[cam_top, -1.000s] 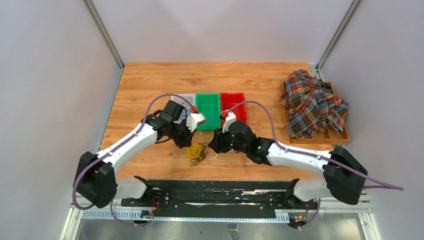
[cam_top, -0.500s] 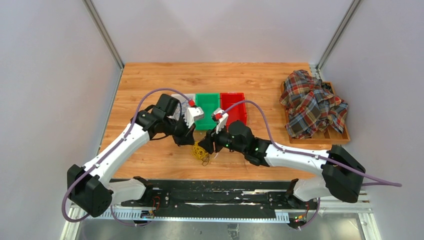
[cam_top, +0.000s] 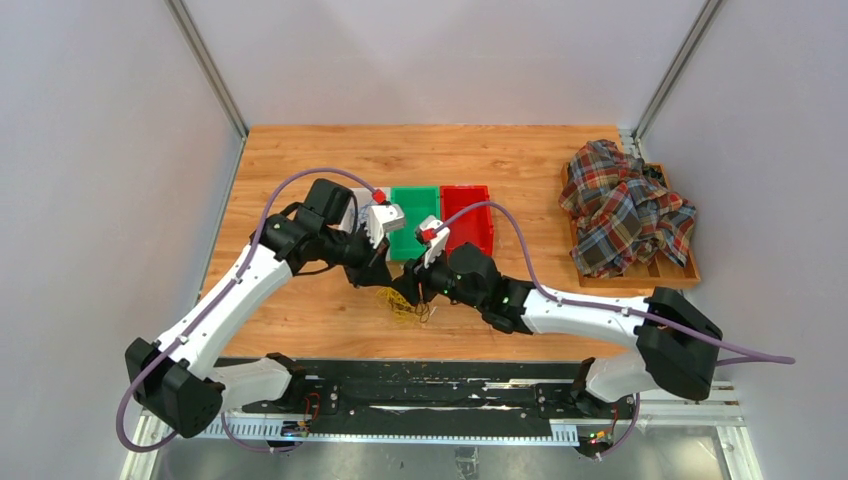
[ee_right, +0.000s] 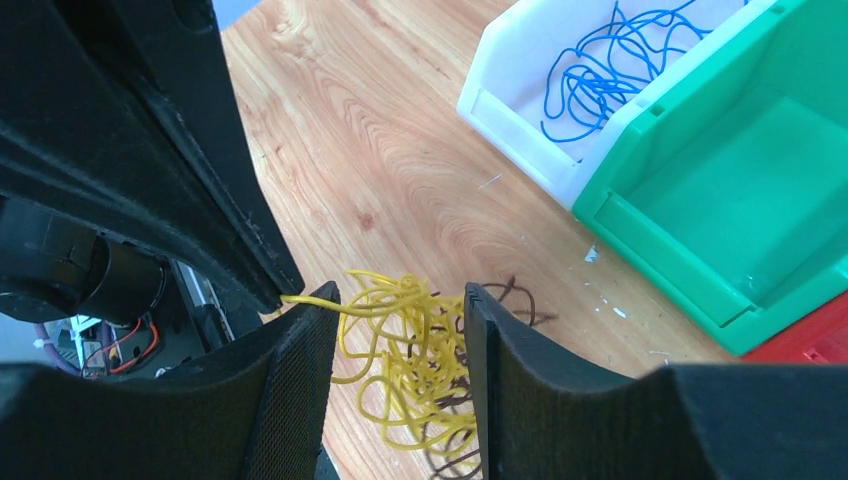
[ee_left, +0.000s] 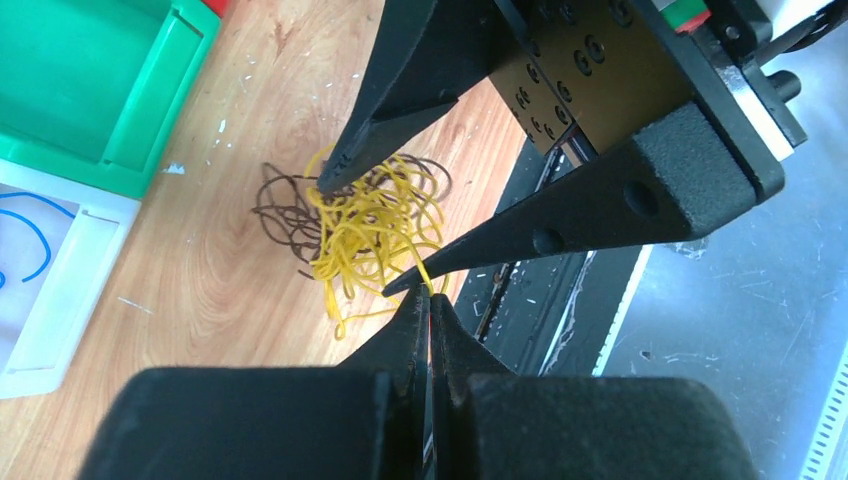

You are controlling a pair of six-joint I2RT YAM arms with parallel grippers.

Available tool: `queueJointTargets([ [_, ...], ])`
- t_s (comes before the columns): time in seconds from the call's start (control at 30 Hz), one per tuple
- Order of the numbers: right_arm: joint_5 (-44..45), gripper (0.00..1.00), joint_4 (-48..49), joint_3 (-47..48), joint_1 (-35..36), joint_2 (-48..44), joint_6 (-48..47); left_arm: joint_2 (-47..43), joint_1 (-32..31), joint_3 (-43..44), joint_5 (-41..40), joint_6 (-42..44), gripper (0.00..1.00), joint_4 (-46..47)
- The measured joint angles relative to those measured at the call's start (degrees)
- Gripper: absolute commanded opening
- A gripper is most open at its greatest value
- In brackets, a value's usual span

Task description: Untangle the cables

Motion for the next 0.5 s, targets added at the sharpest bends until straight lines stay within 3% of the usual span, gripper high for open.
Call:
queueJointTargets([
  [0.27, 4.0, 0.50, 3.8, -0.5, 0.6, 0.3, -0.1, -0.4, 0.0, 3.4, 2.9, -0.7, 0.01, -3.0],
  [0.5, 4.0, 0.48, 9.2, 0.9, 0.6, 7.5, 0.8, -0.9, 0.0, 10.8, 6.6, -2.1, 0.01, -4.3],
])
